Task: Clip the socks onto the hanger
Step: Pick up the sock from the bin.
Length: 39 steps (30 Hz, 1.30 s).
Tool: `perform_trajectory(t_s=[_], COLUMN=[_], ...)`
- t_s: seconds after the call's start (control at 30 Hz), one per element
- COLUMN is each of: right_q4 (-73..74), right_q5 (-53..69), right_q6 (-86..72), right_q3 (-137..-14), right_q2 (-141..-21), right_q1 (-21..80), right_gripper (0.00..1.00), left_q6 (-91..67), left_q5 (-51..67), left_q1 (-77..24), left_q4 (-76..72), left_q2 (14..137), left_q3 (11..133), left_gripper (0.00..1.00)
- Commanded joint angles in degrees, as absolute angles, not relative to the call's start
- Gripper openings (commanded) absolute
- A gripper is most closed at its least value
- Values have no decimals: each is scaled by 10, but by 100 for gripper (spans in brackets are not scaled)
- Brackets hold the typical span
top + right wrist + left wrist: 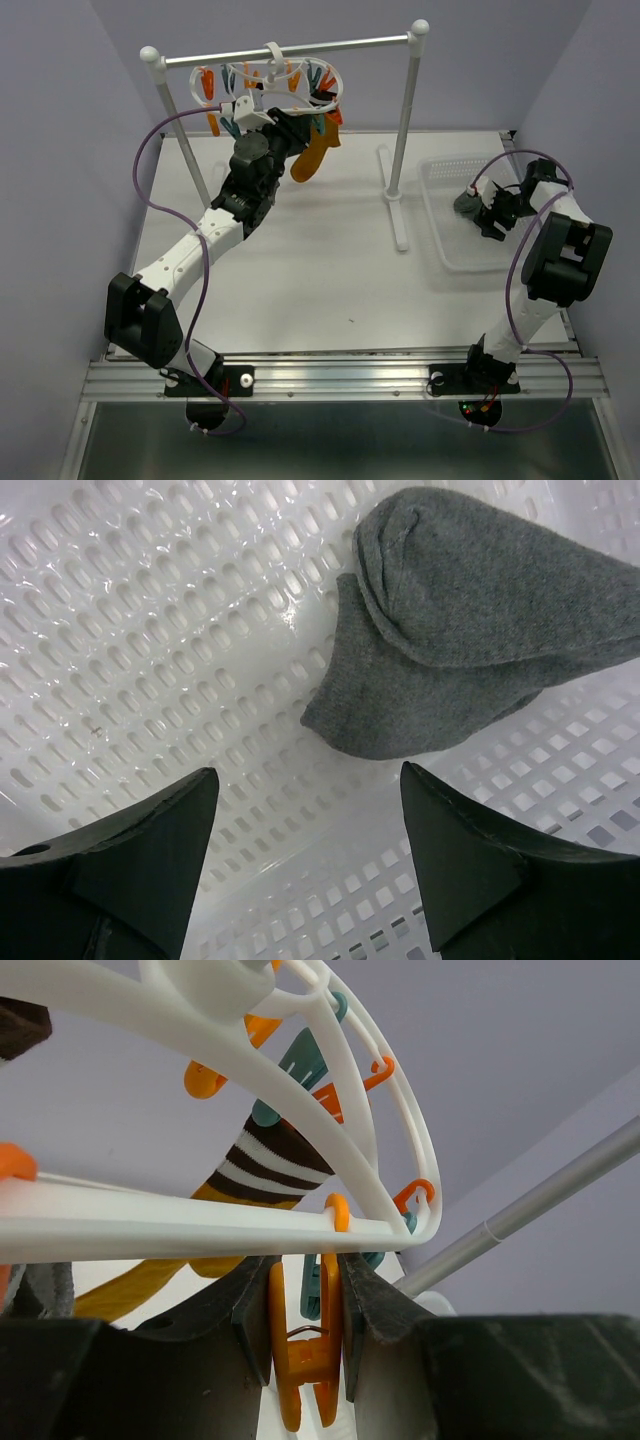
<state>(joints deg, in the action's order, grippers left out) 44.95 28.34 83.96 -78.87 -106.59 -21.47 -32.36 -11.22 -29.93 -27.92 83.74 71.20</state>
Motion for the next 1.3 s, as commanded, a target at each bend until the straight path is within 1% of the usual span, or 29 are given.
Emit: perform_trajectory(t_s=[0.0, 0.3, 0.4, 0.43, 0.53, 0.57, 0.63, 0.67, 0.7, 0.73, 0.83, 0.87, 0.9, 0.93, 0.97, 1.0, 1.03, 1.1, 1.27], right_q4=[443, 380, 346, 341, 338, 338, 338, 338, 338, 338, 338, 337, 337, 337, 337, 337, 336, 336, 363], right_q5=[330, 358, 372, 382, 397, 404, 408, 410, 411, 411, 410, 410, 410, 410, 410, 411, 413, 417, 446], right_q6=[838, 825, 810, 803, 795, 793, 790, 786, 785, 784, 783, 782, 781, 778, 778, 773, 769, 749, 701], right_q3=[-812, -799, -785, -785, -789, -790, -793, -794, -794, -794, -787, -785, -783, -780, -780, -778, -777, -777, -782], right_q2=[-1074, -1104, -1112, -1114, -1123, -1124, -1128, -1129, -1131, -1132, -1133, -1132, -1132, -1130, -1130, -1126, -1123, -1114, -1042], right_q1=[-216, -216, -216, -216, -216, -216, -216, -216, -216, -216, -216, -216, -216, -216, -216, -216, -216, -216, -216], right_gripper=[78, 76, 72, 69, 63, 58, 53, 46, 43, 35, 29, 23, 20, 12, 12, 4, 1, 1, 1], left_q6=[-312, -310, -308, -308, -306, -307, -306, -306, -306, -306, -306, -305, -305, -305, -304, -304, -303, -303, -307], left_q5=[-122, -126, -124, -124, -126, -127, -130, -131, -132, -133, -134, -134, -134, -134, -134, -134, -134, -134, -130], left_q1=[-305, -308, -308, -308, -308, -308, -308, -308, -308, -308, -308, -308, -309, -309, -309, -309, -310, -310, -310], left_q4=[-245, -244, -244, -243, -238, -237, -234, -233, -232, -231, -231, -230, -231, -229, -229, -229, -229, -227, -221], left_q2=[842, 849, 854, 856, 857, 856, 856, 855, 855, 855, 855, 855, 856, 857, 857, 857, 857, 857, 853], left_q3=[722, 730, 734, 736, 739, 739, 738, 737, 737, 737, 738, 739, 740, 740, 740, 743, 743, 745, 746], left_gripper=[0, 0, 0, 0, 0, 0, 0, 0, 0, 0, 0, 0, 0, 0, 0, 0, 0, 0, 0])
